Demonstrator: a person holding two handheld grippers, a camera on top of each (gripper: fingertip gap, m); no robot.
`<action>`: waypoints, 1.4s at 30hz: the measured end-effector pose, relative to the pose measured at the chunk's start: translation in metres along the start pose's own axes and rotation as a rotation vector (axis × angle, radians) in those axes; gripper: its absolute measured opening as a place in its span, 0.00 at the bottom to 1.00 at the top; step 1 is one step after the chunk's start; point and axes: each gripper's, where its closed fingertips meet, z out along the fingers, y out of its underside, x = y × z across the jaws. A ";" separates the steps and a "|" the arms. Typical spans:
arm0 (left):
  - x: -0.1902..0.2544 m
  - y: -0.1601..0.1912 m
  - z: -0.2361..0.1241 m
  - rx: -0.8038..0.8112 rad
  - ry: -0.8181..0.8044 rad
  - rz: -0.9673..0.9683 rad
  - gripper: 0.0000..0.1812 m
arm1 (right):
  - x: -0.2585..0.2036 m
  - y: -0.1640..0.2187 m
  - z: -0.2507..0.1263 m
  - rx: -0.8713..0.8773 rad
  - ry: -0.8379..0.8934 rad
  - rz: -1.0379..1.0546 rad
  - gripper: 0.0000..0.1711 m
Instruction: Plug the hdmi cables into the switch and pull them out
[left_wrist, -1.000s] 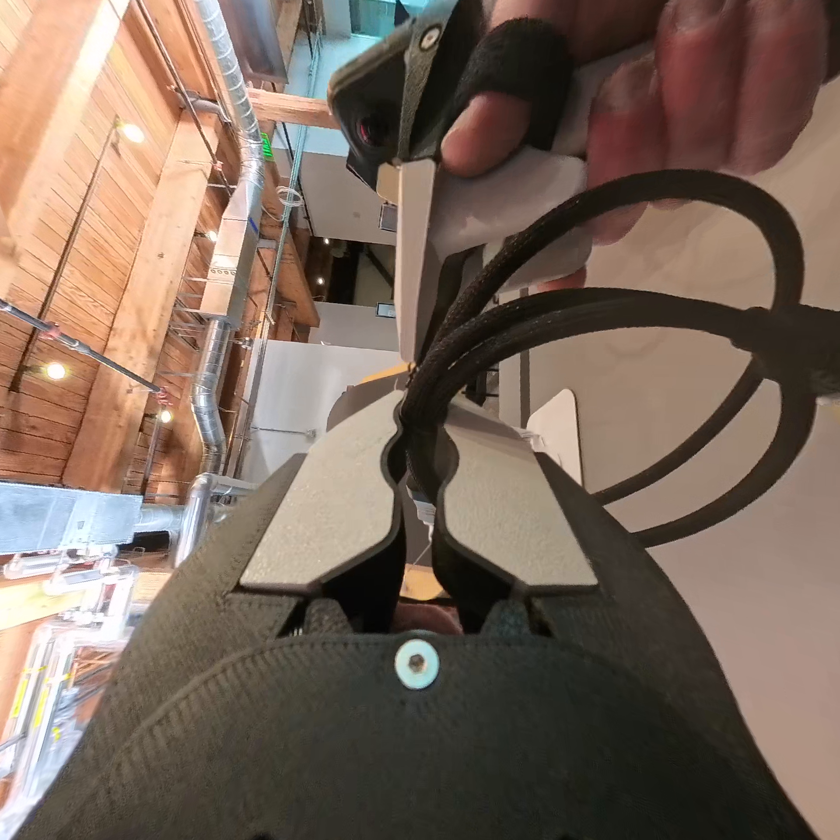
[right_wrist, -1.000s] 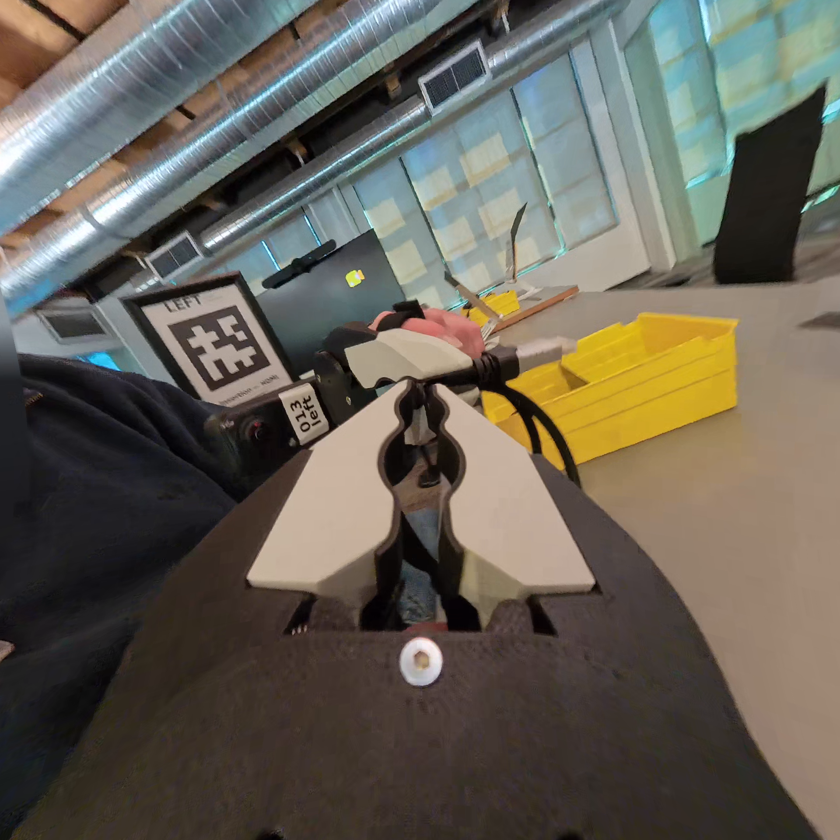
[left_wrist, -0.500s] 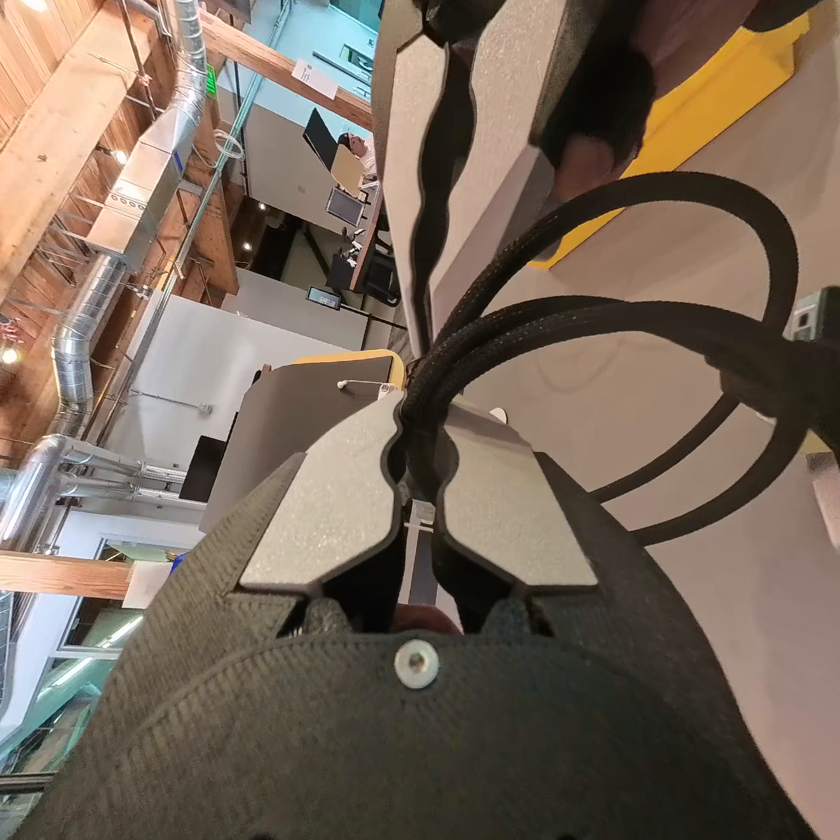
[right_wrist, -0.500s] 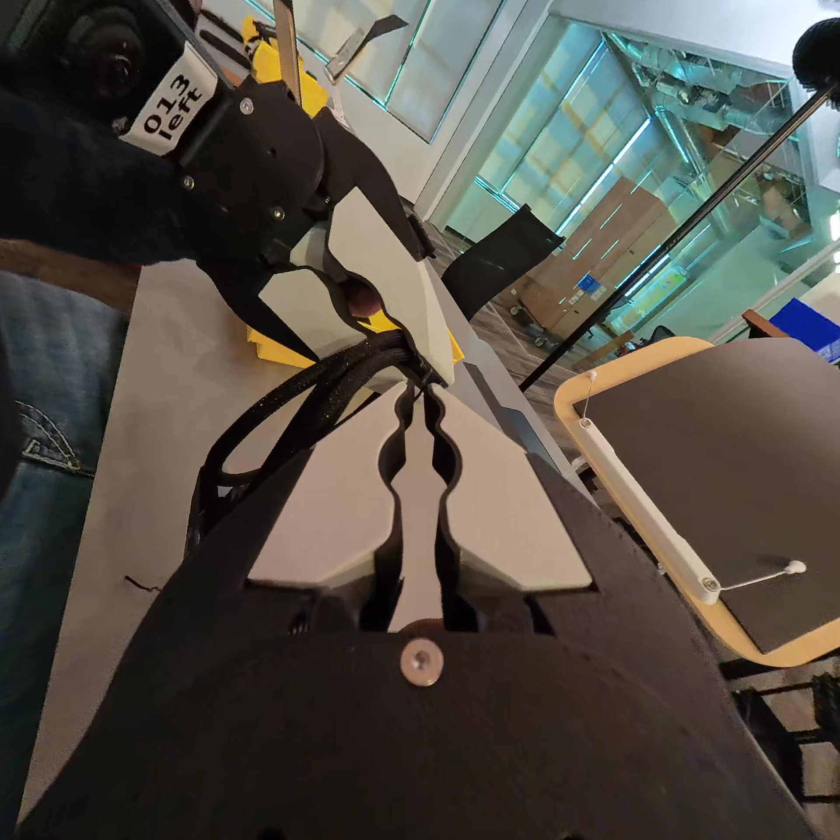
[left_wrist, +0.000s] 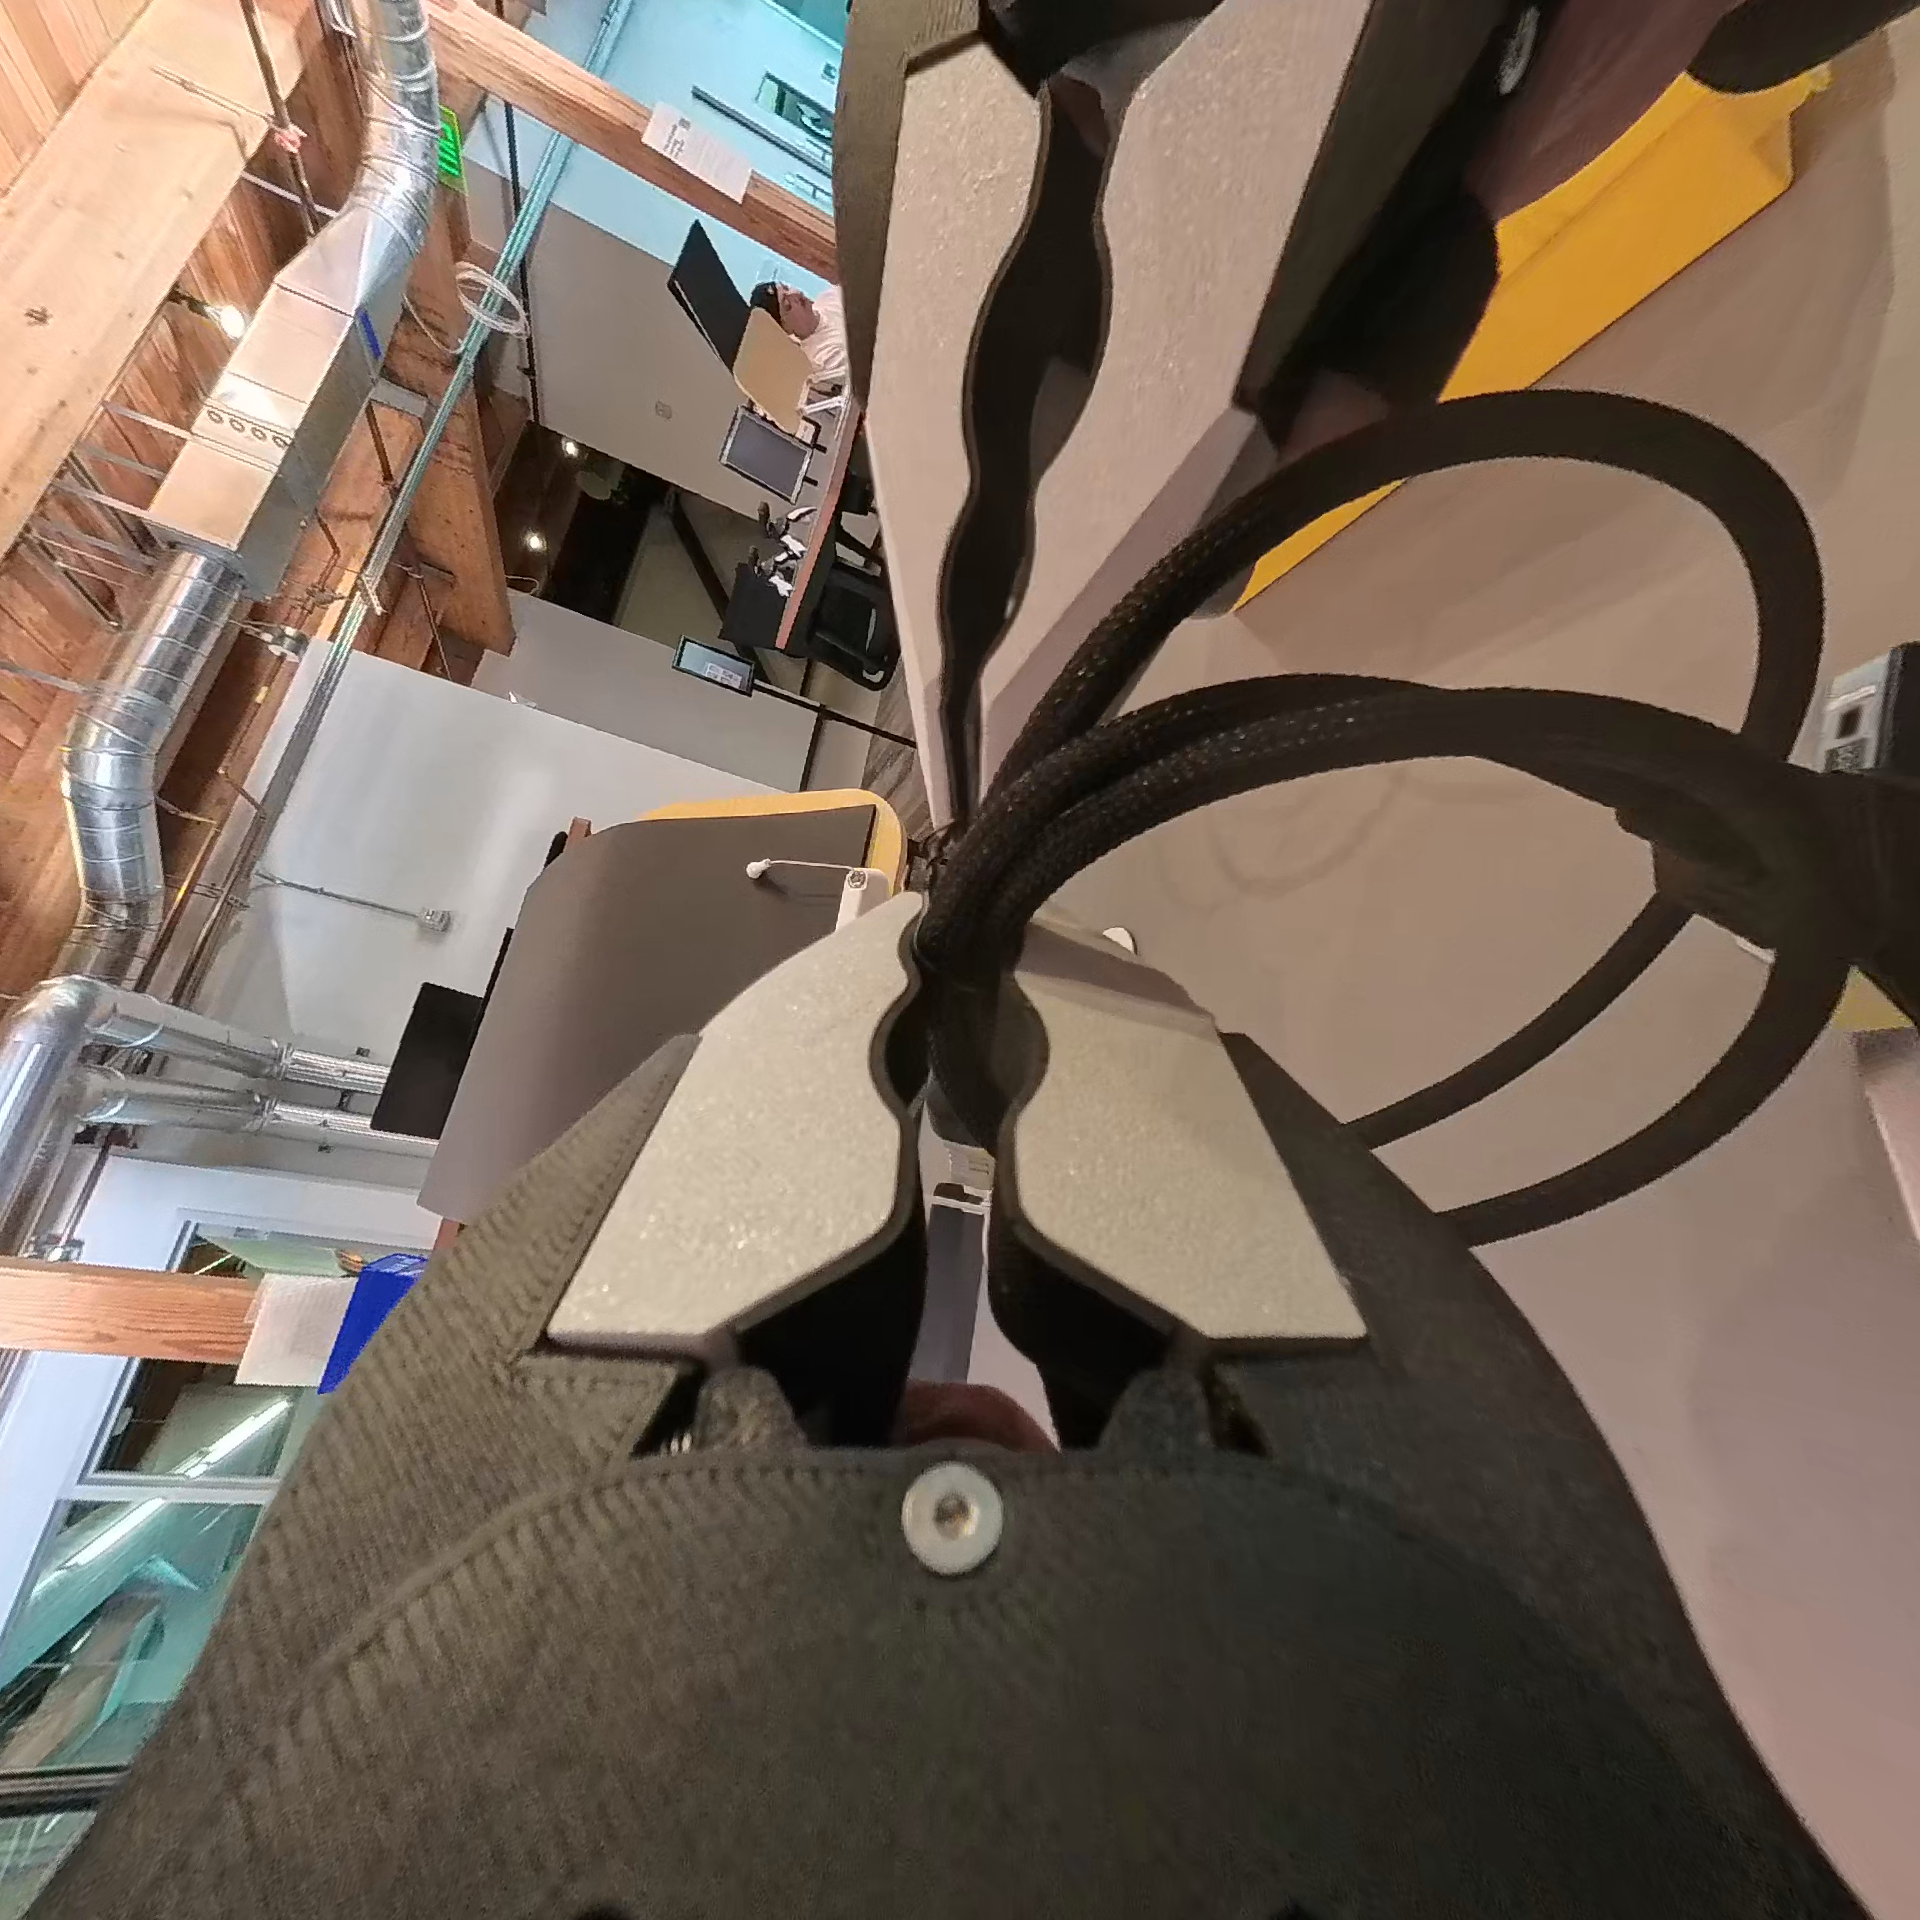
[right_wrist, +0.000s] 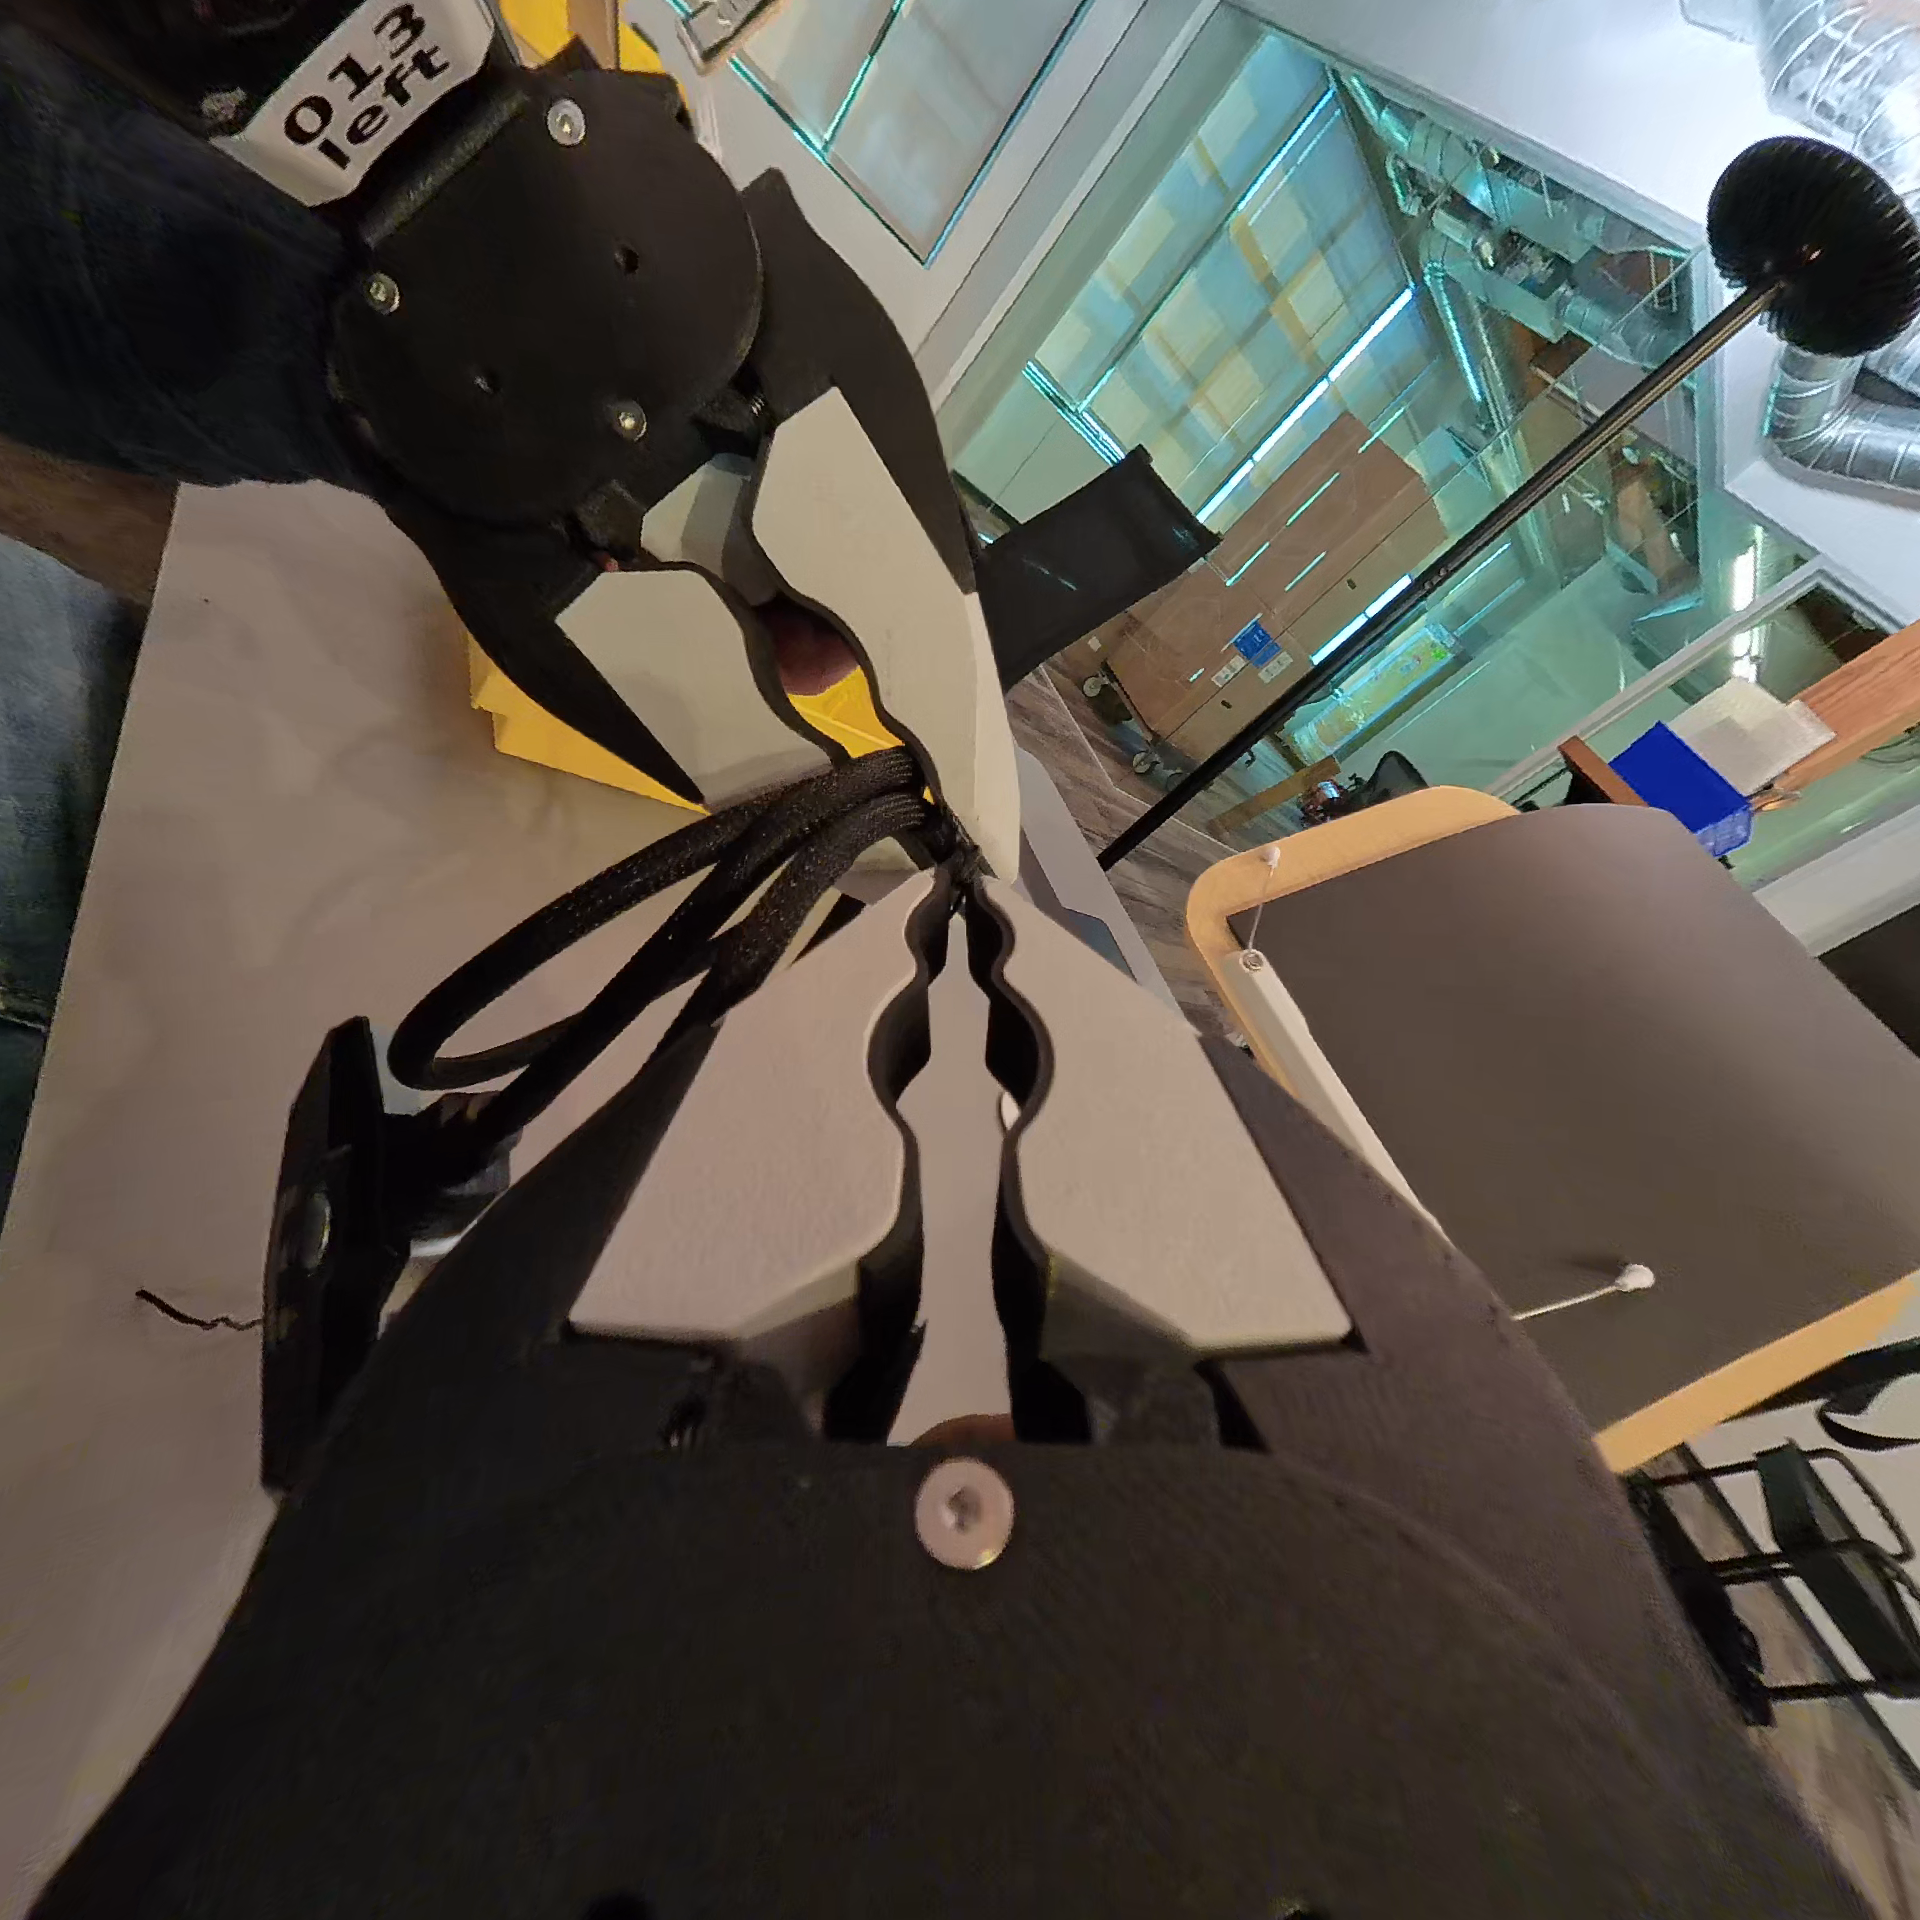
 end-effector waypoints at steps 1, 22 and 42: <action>0.001 0.000 0.000 -0.001 0.002 0.000 0.04 | 0.000 0.000 0.000 -0.004 0.005 -0.011 0.00; -0.004 -0.005 -0.002 -0.012 -0.072 0.141 0.03 | -0.001 -0.012 -0.006 0.190 -0.274 0.681 0.00; -0.009 -0.016 -0.007 0.033 -0.163 0.226 0.03 | -0.001 -0.023 -0.013 0.454 -0.427 1.168 0.00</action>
